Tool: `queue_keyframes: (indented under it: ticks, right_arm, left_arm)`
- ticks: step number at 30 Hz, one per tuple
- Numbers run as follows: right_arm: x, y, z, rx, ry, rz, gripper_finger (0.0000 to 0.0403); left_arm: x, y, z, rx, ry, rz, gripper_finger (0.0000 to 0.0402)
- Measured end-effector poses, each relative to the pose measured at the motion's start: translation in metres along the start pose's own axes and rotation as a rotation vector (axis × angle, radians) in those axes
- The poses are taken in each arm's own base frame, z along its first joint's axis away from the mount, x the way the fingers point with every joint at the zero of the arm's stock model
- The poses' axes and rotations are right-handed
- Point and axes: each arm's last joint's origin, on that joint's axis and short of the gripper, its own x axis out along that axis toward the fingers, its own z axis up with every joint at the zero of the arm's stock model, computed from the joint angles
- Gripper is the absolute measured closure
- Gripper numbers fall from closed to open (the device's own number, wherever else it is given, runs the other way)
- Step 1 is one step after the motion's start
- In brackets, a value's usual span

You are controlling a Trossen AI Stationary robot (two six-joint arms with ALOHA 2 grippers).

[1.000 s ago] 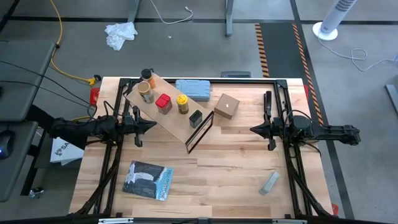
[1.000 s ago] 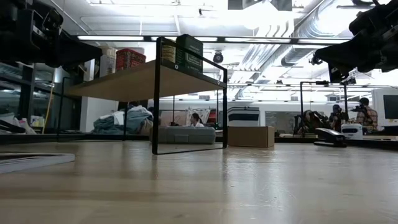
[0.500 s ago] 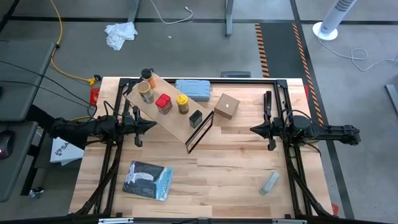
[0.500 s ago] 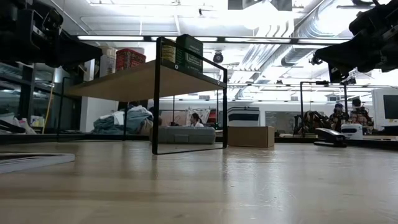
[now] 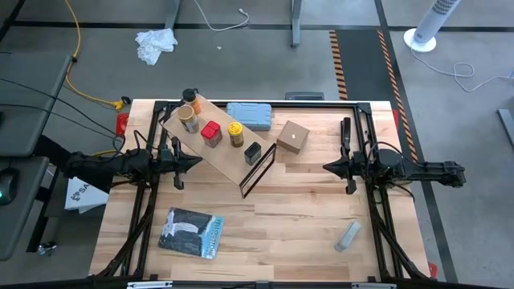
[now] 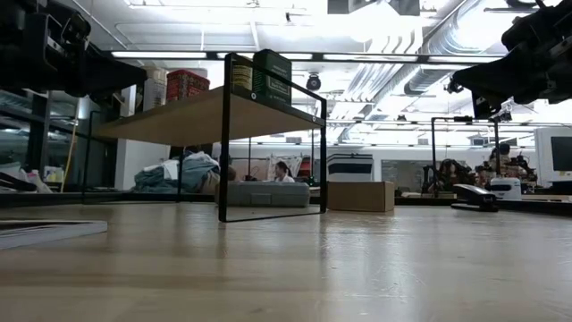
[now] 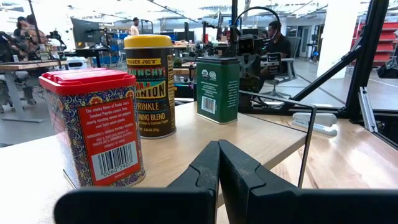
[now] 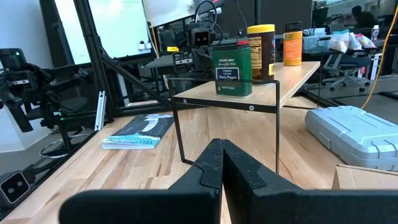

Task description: Shelf spices

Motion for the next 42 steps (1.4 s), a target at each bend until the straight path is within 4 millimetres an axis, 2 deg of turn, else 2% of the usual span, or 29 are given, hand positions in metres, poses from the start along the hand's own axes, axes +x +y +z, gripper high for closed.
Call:
queue_keyframes:
  ticks: [5, 9, 11, 13, 17, 19, 21, 24, 27, 30, 35, 39, 42]
  right_arm:
    - [0.0, 0.0, 0.0, -0.004, 0.0, -0.002, 0.0403]
    - [0.0, -0.003, 0.006, -0.084, -0.06, -0.117, 0.0403]
    - [-0.002, -0.002, 0.017, 0.024, -0.186, -0.106, 0.0403]
    - [-0.005, -0.001, 0.031, 0.205, -0.35, -0.067, 0.0403]
    - [-0.019, -0.005, 0.056, 0.577, -0.695, -0.104, 0.0403]
    - [-0.029, -0.004, 0.074, 0.648, -0.861, -0.072, 0.0403]
    - [-0.042, 0.002, 0.107, 0.552, -0.966, 0.028, 0.0403]
    - [-0.046, 0.012, 0.16, 0.405, -0.919, 0.151, 0.0403]
    - [-0.028, 0.019, 0.203, 0.325, -0.707, 0.191, 0.0403]
    - [0.002, 0.023, 0.232, 0.292, -0.465, 0.146, 0.0403]
    - [0.072, 0.022, 0.239, 0.277, -0.106, 0.05, 0.0403]
    - [0.122, 0.018, 0.241, 0.348, -0.034, -0.022, 0.0403]
    - [0.149, 0.01, 0.248, 0.396, -0.034, -0.089, 0.0403]
  left_arm:
    - [0.0, 0.0, 0.0, 0.0, -0.001, 0.0, 0.0396]
    - [0.0, 0.0, 0.0, 0.0, 0.0, 0.0, 0.0396]
    - [0.0, 0.0, 0.0, 0.0, 0.0, 0.0, 0.0396]
    - [0.0, 0.0, 0.0, 0.0, 0.0, 0.0, 0.0396]
    - [0.0, 0.0, 0.0, 0.0, 0.0, 0.0, 0.0396]
    - [0.0, 0.0, 0.0, 0.0, -0.001, 0.0, 0.0396]
    - [0.0, 0.0, 0.0, 0.0, 0.0, 0.0, 0.0396]
    - [0.0, 0.0, 0.0, 0.0, 0.0, 0.0, 0.0396]
    - [0.0, 0.0, 0.0, 0.0, 0.0, 0.0, 0.0396]
    - [0.0, 0.0, 0.0, 0.0, -0.001, 0.0, 0.0396]
    - [0.0, 0.0, 0.0, -0.001, -0.001, 0.0, 0.0397]
    - [0.0, 0.0, 0.0, 0.0, -0.001, 0.0, 0.0396]
    - [0.0, 0.0, 0.0, -0.003, -0.003, 0.0, 0.0396]
